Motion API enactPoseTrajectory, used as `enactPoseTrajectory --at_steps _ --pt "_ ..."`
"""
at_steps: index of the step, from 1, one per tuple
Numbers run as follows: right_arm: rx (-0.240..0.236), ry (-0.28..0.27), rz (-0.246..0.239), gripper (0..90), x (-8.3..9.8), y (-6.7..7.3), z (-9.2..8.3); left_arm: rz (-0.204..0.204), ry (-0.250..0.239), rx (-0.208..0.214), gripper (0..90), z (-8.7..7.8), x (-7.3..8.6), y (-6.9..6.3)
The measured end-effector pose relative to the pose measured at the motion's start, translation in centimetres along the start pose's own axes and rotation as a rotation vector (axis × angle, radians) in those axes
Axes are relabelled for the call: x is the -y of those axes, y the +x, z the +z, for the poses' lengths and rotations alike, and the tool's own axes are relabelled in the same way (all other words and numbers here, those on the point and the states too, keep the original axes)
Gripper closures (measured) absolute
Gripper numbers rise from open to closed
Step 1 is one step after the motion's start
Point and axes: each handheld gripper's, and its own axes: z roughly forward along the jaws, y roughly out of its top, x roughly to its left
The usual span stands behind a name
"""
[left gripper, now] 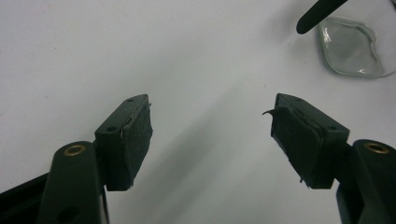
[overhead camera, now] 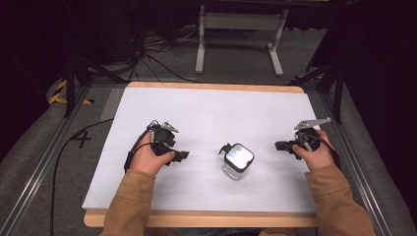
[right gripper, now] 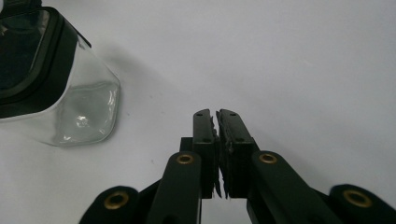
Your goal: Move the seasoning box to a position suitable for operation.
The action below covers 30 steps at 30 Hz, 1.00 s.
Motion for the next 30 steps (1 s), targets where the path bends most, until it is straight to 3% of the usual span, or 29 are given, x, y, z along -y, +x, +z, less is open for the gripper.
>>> enactPoseTrajectory --at_steps 7,11,15,20,30 --pt "-0.019 -0.002 -0.088 89.3 -0.5 1.0 0.7 0.015 -0.008 0.006 29.3 -0.3 -0.1 -0.6" --pt "-0.052 -0.002 -0.102 89.2 -0.8 1.7 1.1 0.035 0.000 0.013 29.0 -0.7 -0.2 -1.1" --pt "-0.081 -0.005 -0.141 89.2 -1.2 2.6 1.7 0.043 -0.017 0.016 28.8 -0.9 -0.2 -1.6" --pt "-0.110 0.007 -0.186 88.5 -1.5 3.6 2.6 0.066 -0.006 0.015 28.8 -1.3 -0.4 -2.2" --pt "-0.157 0.029 -0.217 87.2 -1.4 4.9 4.4 0.105 0.019 0.033 28.4 -1.1 -0.7 -3.3"
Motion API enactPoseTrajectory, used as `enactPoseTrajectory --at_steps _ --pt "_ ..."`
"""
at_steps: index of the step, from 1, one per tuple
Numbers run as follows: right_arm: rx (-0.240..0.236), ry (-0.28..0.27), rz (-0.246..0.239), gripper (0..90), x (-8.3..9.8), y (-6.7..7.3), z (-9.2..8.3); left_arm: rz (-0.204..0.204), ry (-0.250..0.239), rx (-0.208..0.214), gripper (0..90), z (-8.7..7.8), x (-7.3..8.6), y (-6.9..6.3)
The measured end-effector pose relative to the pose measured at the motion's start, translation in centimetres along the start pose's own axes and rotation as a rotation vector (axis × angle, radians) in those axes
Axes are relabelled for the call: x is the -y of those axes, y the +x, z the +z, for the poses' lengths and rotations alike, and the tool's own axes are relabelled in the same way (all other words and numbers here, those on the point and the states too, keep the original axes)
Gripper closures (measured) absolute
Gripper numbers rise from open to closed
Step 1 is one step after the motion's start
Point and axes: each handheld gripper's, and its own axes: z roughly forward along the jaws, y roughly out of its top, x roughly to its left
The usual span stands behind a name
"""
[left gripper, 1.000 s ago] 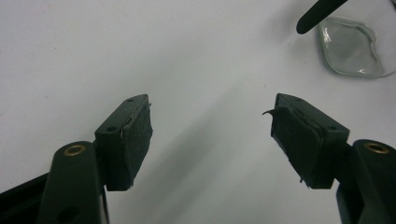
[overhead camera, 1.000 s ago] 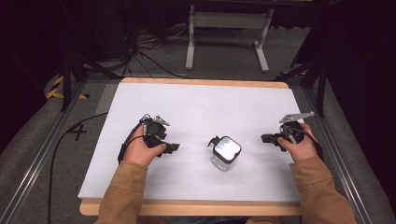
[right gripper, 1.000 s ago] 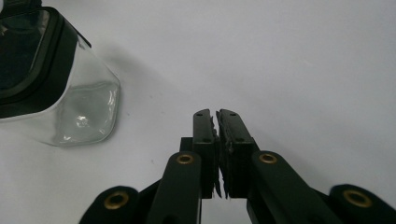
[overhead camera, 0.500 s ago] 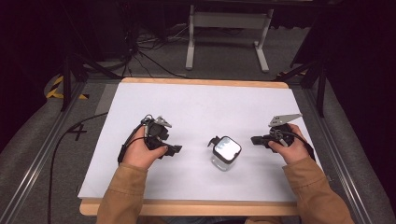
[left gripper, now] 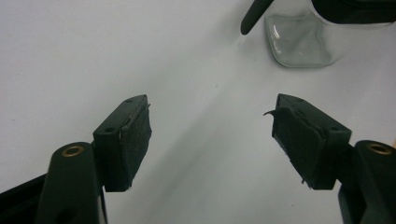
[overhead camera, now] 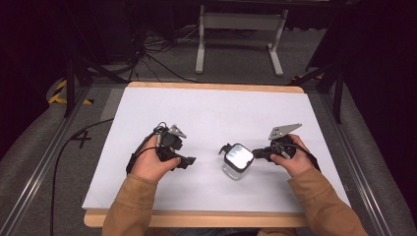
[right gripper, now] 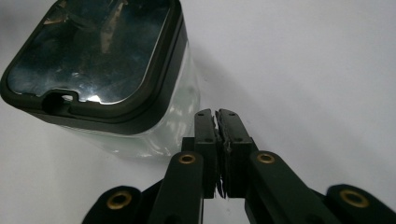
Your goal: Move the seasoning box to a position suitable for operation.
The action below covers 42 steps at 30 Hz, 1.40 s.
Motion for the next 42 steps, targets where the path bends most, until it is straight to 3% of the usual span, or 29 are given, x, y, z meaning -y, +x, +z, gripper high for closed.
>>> enactPoseTrajectory --at_steps 11,22,27,42 --pt "-0.024 0.019 -0.024 87.7 0.0 0.4 1.6 0.017 0.022 0.014 28.1 0.4 -0.1 -0.3" --pt "-0.023 0.034 -0.023 89.4 0.0 0.6 1.5 0.018 0.027 0.013 28.1 0.4 -0.2 -0.2" --pt "-0.044 0.049 -0.011 89.6 0.2 0.9 1.4 0.024 0.029 0.022 28.0 0.6 -0.5 -0.1" --pt "-0.081 0.114 -0.017 89.7 0.8 2.8 1.4 0.048 0.026 0.043 28.0 1.5 -1.8 -0.4"
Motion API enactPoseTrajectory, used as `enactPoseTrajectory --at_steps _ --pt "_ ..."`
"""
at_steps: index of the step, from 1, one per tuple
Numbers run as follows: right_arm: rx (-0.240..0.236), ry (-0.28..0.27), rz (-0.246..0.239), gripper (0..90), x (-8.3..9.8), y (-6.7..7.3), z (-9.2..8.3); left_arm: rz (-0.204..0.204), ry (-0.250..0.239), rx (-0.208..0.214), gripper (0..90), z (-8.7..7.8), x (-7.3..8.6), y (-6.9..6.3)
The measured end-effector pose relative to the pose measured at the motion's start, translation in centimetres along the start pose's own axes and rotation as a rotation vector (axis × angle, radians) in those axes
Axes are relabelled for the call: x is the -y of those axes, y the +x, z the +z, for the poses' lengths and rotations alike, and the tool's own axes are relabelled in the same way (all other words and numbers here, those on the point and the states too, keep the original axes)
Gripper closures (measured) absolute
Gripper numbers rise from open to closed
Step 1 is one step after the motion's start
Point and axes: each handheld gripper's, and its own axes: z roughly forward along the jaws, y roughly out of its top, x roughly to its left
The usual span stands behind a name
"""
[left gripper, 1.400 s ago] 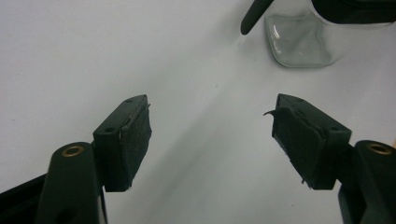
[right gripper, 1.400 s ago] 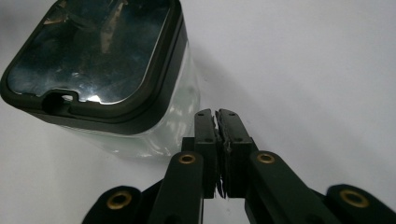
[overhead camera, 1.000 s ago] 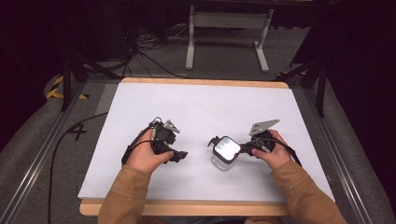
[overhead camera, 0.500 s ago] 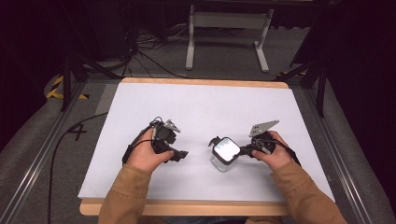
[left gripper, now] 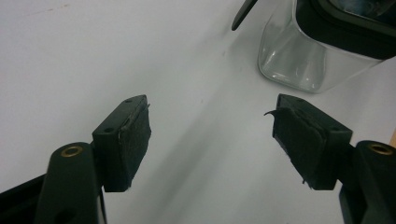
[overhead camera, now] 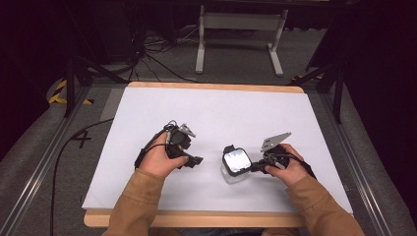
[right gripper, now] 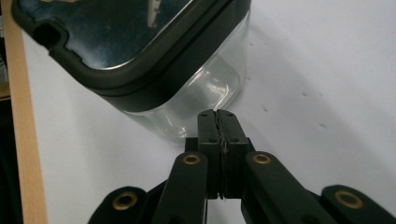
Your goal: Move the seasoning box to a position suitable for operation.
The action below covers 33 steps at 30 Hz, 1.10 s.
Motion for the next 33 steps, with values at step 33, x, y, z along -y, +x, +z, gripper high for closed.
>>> enactPoseTrajectory --at_steps 33 --pt "0.033 -0.073 0.033 89.3 1.9 1.1 -2.3 0.037 -0.215 0.097 61.3 -1.1 -3.7 -1.1"
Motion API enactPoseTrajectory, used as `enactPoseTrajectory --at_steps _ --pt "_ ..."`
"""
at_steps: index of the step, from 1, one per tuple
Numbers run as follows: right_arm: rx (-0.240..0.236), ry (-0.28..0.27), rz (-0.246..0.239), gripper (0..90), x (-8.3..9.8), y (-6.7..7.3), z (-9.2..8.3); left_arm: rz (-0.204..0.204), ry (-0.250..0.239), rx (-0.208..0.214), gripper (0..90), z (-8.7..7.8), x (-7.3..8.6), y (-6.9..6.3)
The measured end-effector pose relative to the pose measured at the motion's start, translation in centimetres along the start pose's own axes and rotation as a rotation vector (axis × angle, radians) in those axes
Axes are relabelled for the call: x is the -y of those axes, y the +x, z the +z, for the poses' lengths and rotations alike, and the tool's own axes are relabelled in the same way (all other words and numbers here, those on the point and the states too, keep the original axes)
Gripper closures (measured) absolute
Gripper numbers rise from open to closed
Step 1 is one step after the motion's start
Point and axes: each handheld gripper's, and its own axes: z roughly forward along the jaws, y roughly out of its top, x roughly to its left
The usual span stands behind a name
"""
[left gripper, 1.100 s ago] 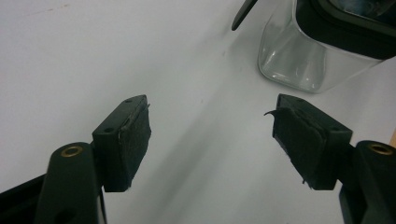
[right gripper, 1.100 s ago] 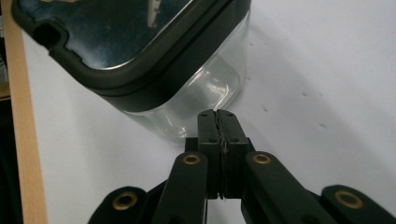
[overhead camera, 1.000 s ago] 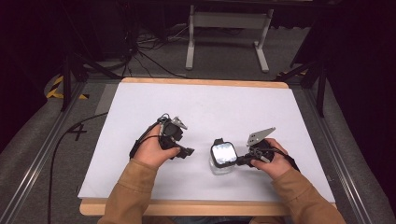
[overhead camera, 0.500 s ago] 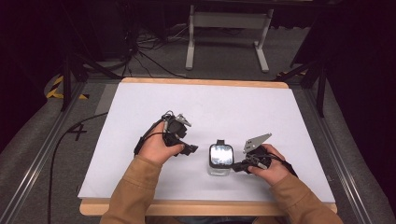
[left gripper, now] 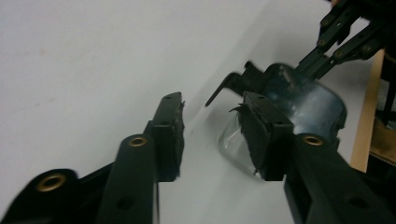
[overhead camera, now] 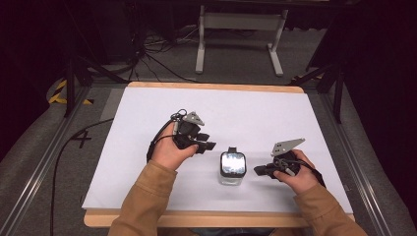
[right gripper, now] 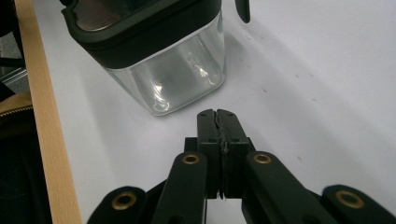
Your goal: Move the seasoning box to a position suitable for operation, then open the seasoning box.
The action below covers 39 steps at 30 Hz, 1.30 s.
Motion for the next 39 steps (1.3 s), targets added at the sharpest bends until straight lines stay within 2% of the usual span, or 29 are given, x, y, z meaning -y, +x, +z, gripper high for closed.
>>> enactPoseTrajectory --at_steps 1,2,5,9,16,26,27,39 --pt "0.003 -0.004 0.002 89.3 0.1 0.0 -0.2 0.007 -0.033 0.010 62.4 0.1 -0.3 -0.1" --pt "0.007 -0.009 0.002 89.3 0.2 0.0 -0.4 0.011 -0.045 0.020 63.0 0.3 -0.5 -0.3" --pt "0.017 -0.013 0.010 89.1 0.7 0.0 -0.8 0.022 -0.066 0.027 66.6 0.8 -0.9 -0.5" --pt "0.026 -0.014 0.026 88.5 1.2 0.1 -1.1 0.009 -0.094 0.061 70.6 2.1 -1.4 -0.5" --pt "0.041 -0.019 0.039 87.9 1.8 0.2 -1.6 0.010 -0.066 0.099 76.5 4.1 -1.6 -0.6" --pt "0.039 -0.019 0.040 87.1 1.9 0.4 -1.6 0.015 -0.026 0.105 82.1 5.9 -1.6 -0.7" --pt "0.036 -0.022 0.037 87.0 1.9 0.4 -1.6 0.019 -0.008 0.110 81.9 5.9 -1.6 -0.7" --pt "0.022 -0.011 0.016 86.2 1.6 1.0 -0.9 0.009 -0.013 0.109 86.4 6.3 -1.5 -1.0"
